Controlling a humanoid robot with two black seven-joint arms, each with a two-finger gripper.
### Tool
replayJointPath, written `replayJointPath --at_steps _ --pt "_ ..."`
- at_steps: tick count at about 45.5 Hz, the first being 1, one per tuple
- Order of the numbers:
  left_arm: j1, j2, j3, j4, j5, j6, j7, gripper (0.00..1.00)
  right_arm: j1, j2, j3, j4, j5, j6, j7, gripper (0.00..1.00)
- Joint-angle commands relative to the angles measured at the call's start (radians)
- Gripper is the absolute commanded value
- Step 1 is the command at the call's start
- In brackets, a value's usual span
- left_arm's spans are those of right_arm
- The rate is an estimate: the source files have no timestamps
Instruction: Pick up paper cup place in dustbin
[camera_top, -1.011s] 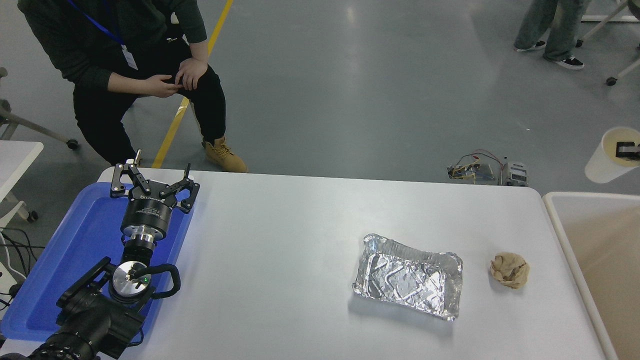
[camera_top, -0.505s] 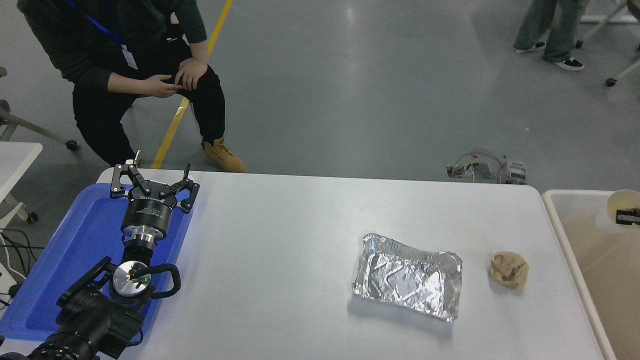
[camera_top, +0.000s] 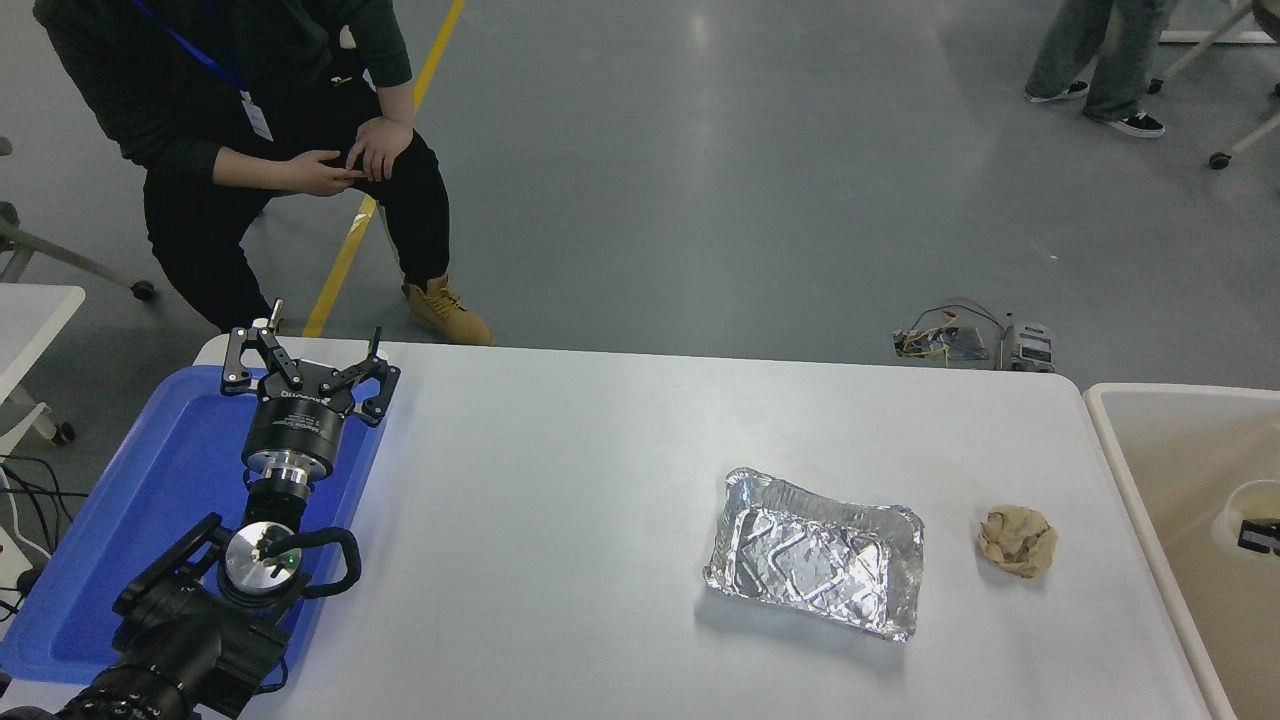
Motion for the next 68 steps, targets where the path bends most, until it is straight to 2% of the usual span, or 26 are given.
replayJointPath --at_steps 1,8,10,13,15,16,19,20,26,36,47,59,68 --pt "0.000 0.000 0.000 0.000 0.000 0.000 0.000 1.00 -0.022 0.006 0.007 -0.001 0.008 -0.009 -0.005 0.00" --pt "0.000 0.000 0.000 0.000 0.000 0.000 0.000 1.00 -0.026 0.006 0.007 -0.001 0.008 -0.011 -0.005 0.00" --pt "0.000 0.000 0.000 0.000 0.000 0.000 0.000 1.00 -0.027 0.006 0.007 -0.001 0.008 -0.009 -0.005 0.05" --pt "0.000 0.000 0.000 0.000 0.000 0.000 0.000 1.00 -0.027 0.004 0.010 0.001 0.010 -0.009 -0.005 0.19" --pt "0.000 0.000 0.000 0.000 0.000 0.000 0.000 1.00 -0.026 0.004 0.015 0.002 0.010 -0.011 -0.004 0.33" --pt "0.000 0.000 -0.001 0.000 0.000 0.000 0.000 1.00 -0.026 0.004 0.021 0.005 0.010 -0.011 -0.004 0.45" --pt "0.000 0.000 -0.001 0.000 0.000 0.000 0.000 1.00 -0.021 0.004 0.059 0.007 0.010 -0.014 -0.002 0.94" --pt "0.000 0.000 0.000 0.000 0.000 0.000 0.000 1.00 -0.018 0.004 0.078 0.007 0.010 -0.015 -0.002 1.00" --pt "0.000 -0.001 0.000 0.000 0.000 0.000 0.000 1.00 -0.015 0.003 0.181 0.017 0.008 -0.006 -0.002 1.00" --pt "0.000 0.000 0.000 0.000 0.000 0.000 0.000 1.00 0.138 -0.008 0.172 0.034 0.007 0.002 -0.002 1.00" --pt "0.000 0.000 0.000 0.000 0.000 0.000 0.000 1.00 0.476 -0.026 -0.063 0.195 0.007 0.003 -0.002 1.00" --pt "0.000 0.000 0.000 0.000 0.000 0.000 0.000 1.00 0.777 0.059 -0.121 0.441 0.007 0.025 -0.002 1.00" --pt "0.000 -0.001 0.000 0.000 0.000 0.000 0.000 1.00 0.939 0.113 -0.115 0.608 0.007 0.132 -0.002 1.00"
